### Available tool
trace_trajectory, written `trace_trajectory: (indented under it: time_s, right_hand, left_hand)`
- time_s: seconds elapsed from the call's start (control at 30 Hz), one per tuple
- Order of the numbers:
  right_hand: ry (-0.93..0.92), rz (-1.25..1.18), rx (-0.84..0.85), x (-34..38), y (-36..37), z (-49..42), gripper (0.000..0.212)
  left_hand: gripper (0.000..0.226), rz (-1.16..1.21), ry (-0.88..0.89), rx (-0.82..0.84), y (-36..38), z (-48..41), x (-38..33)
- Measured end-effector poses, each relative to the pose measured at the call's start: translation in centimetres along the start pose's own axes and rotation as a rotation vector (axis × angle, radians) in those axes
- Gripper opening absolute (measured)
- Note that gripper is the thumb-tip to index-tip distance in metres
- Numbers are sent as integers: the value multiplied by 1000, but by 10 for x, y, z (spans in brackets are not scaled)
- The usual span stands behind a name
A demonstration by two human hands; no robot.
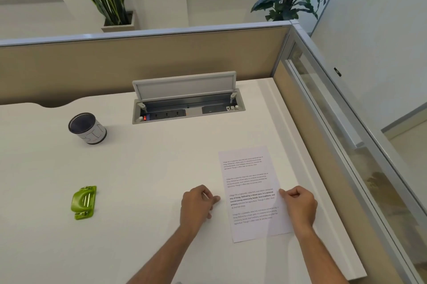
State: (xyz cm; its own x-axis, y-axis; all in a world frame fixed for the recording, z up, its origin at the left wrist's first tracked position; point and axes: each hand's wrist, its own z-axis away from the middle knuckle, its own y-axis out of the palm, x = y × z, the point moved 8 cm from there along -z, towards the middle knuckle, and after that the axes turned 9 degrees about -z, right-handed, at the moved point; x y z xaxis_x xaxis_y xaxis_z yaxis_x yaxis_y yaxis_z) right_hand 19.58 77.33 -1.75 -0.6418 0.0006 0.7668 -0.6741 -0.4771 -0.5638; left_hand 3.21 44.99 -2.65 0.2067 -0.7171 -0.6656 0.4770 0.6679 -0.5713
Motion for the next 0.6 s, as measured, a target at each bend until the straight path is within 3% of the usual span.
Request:
trace_trajectory:
  time_s: [0.1,0.2,0.37,0.6]
  right_hand:
    - [-88,35,-103,10,-3,31,34]
    - [-191,103,-103,20,15,71,34]
    - [-359,205,88,31,88,157,41]
    - [-384,238,274,37,187,261,39]
  left_hand:
    - [27,-27,15,-48,-31,13,29]
    - [25,-115,49,-98,-66,25,60]
    - [18,-481,231,-176,-115,48,98]
    - [10,-582,274,-253,-185,60,157]
